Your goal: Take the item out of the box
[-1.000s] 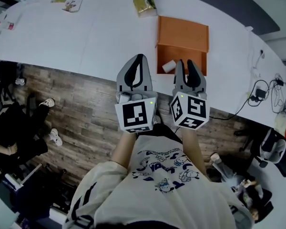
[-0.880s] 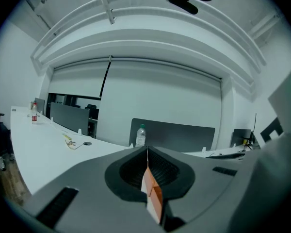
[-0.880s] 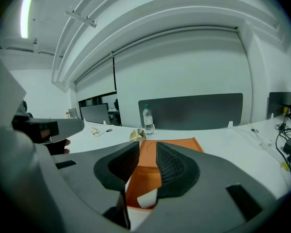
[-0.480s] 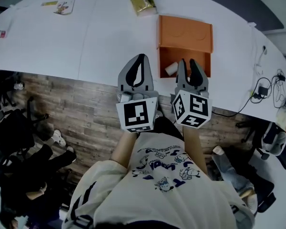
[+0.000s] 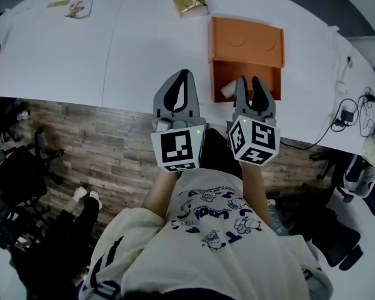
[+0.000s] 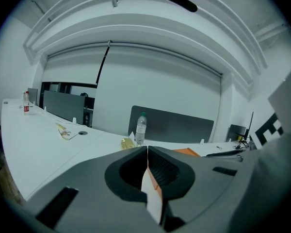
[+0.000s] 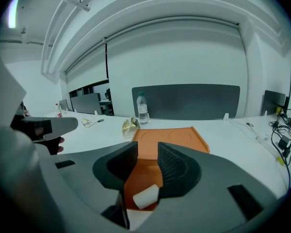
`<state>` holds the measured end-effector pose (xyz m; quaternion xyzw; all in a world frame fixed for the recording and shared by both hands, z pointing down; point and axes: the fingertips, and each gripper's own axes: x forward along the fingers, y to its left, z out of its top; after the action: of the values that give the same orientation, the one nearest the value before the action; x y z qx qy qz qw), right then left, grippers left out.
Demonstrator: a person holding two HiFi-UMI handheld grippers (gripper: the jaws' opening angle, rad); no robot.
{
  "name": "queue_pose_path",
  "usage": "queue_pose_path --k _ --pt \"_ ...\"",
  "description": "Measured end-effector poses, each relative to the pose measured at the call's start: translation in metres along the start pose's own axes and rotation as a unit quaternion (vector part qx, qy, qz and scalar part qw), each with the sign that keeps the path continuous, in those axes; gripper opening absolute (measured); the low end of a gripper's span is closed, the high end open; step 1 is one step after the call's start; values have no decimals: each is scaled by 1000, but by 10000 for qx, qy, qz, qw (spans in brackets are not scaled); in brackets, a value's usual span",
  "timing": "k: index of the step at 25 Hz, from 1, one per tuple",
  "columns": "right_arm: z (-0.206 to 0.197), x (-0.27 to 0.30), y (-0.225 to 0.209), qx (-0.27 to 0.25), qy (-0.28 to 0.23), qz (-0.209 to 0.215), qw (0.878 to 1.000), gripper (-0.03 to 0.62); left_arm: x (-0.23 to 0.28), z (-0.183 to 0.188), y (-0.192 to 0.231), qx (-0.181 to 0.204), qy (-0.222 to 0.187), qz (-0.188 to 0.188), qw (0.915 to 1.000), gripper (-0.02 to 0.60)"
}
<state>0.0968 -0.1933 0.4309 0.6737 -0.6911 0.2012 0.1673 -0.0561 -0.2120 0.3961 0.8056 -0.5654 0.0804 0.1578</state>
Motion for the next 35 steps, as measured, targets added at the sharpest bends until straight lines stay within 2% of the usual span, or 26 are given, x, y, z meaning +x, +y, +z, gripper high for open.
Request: queue_pose_path --k 12,25,35 --pt "-15 12 -6 -58 342 48 9994 143 12 -14 1 -81 213 -14 9997 18" --pt "-32 41 -8 -233 922 504 9942 166 31 -29 -3 -163 547 218 9981 19" --pt "-58 56 -4 -551 1502 798 9839 186 42 -45 -4 -238 750 356 9963 18"
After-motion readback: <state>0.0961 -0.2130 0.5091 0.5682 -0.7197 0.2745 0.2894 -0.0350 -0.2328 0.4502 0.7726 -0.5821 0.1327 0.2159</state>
